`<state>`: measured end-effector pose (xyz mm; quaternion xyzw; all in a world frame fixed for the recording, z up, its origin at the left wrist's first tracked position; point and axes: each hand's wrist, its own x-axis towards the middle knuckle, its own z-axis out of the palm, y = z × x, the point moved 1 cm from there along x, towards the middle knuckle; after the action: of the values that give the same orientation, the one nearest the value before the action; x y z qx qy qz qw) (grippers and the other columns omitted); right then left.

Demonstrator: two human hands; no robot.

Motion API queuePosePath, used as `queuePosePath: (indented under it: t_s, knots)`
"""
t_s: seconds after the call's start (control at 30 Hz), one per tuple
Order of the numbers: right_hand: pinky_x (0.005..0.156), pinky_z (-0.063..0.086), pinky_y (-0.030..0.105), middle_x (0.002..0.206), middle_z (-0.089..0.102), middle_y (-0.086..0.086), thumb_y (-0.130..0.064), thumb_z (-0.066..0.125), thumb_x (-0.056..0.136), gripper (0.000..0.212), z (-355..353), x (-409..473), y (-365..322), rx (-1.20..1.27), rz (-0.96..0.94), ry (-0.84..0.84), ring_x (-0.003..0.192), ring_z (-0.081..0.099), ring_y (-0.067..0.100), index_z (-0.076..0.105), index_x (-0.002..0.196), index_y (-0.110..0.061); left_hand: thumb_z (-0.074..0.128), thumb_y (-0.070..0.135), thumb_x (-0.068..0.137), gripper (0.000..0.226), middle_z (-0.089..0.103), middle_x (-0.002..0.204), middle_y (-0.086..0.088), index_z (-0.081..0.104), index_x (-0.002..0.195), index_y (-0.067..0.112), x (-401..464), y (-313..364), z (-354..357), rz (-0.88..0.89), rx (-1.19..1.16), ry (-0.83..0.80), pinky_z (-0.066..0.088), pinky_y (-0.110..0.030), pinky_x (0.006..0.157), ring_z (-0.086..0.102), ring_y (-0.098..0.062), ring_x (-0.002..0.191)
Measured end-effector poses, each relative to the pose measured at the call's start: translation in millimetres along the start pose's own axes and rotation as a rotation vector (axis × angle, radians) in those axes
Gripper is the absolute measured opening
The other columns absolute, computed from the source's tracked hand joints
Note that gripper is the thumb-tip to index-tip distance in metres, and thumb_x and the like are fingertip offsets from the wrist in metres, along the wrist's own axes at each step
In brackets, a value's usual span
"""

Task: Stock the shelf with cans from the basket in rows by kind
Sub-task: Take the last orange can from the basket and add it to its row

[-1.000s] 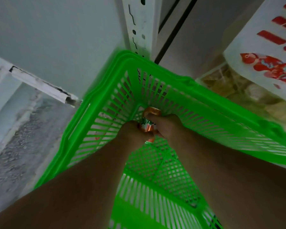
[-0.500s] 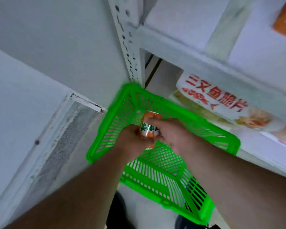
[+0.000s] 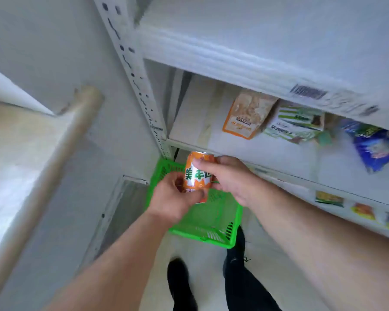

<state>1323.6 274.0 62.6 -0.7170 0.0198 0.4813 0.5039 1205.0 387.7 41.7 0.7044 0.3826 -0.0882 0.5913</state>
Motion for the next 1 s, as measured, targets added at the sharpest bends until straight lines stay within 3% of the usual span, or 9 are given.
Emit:
queuePosePath:
  t_s: [0.1, 0.23, 0.4, 0.6, 0.73, 0.9, 1.0]
  knots:
    - [0.098, 0.059, 0.048, 0.092, 0.082, 0.006, -0.033, 0.084, 0.084, 0.022, -4.4, -66.3, -41.1, 0.049, -0.068, 0.056, 0.093, 0.079, 0.024, 0.076, 0.091, -0.013, 0.092, 0.030, 0.064, 0.049, 0.076, 0.088, 0.007, 0.064, 0.103, 0.024, -50.5, 54.9, -19.9, 0.070, 0.021, -0.024, 0.052, -0.014, 0.066, 0.071, -0.007, 0.079]
    - [0.099, 0.059, 0.045, 0.097, 0.082, 0.004, -0.030, 0.083, 0.086, 0.023, -11.2, -144.5, -86.7, 0.109, -0.177, 0.084, 0.094, 0.079, 0.021, 0.076, 0.101, -0.014, 0.090, 0.034, 0.061, 0.055, 0.076, 0.089, 0.009, 0.063, 0.108, 0.026, -109.5, 117.2, -37.0, 0.185, 0.023, -0.033, 0.059, -0.028, 0.079, 0.072, -0.006, 0.080]
    - [0.099, 0.059, 0.046, 0.097, 0.082, 0.001, -0.033, 0.085, 0.084, 0.023, -22.3, -223.5, -120.8, 0.125, -0.317, 0.170, 0.095, 0.078, 0.020, 0.077, 0.100, -0.018, 0.090, 0.027, 0.069, 0.046, 0.076, 0.085, 0.014, 0.062, 0.105, 0.027, -167.6, 173.7, -42.5, 0.320, 0.024, -0.067, 0.055, -0.017, 0.070, 0.072, -0.003, 0.077]
    - [0.098, 0.059, 0.045, 0.098, 0.082, -0.001, -0.038, 0.088, 0.079, 0.035, -40.0, -285.8, -127.1, 0.142, -0.414, 0.296, 0.095, 0.078, 0.017, 0.077, 0.105, -0.017, 0.089, 0.027, 0.071, 0.043, 0.076, 0.086, 0.010, 0.060, 0.104, 0.028, -209.7, 208.9, -31.4, 0.448, 0.045, -0.155, 0.054, -0.014, 0.066, 0.071, -0.002, 0.076]
    - [0.099, 0.059, 0.047, 0.099, 0.082, 0.002, -0.036, 0.087, 0.081, 0.033, -55.5, -314.1, -121.9, 0.178, -0.448, 0.362, 0.096, 0.078, 0.019, 0.078, 0.104, -0.015, 0.090, 0.027, 0.068, 0.047, 0.076, 0.089, 0.007, 0.060, 0.104, 0.029, -222.9, 222.5, -15.4, 0.480, 0.067, -0.210, 0.062, -0.032, 0.079, 0.074, -0.011, 0.082]
    - [0.099, 0.059, 0.047, 0.097, 0.082, 0.004, -0.033, 0.087, 0.081, 0.031, -81.7, -336.5, -117.0, 0.210, -0.470, 0.413, 0.096, 0.078, 0.021, 0.077, 0.103, -0.013, 0.089, 0.023, 0.070, 0.048, 0.075, 0.093, 0.005, 0.059, 0.107, 0.027, -236.8, 240.5, 11.8, 0.514, 0.057, -0.253, 0.059, -0.019, 0.069, 0.072, -0.007, 0.081]
    - [0.099, 0.059, 0.048, 0.097, 0.082, 0.005, -0.032, 0.086, 0.082, 0.028, -101.4, -346.6, -114.3, 0.226, -0.496, 0.424, 0.095, 0.079, 0.021, 0.077, 0.102, -0.014, 0.089, 0.025, 0.068, 0.050, 0.076, 0.093, 0.006, 0.061, 0.110, 0.025, -241.2, 250.7, 31.4, 0.526, 0.056, -0.266, 0.060, -0.022, 0.074, 0.073, -0.008, 0.082]
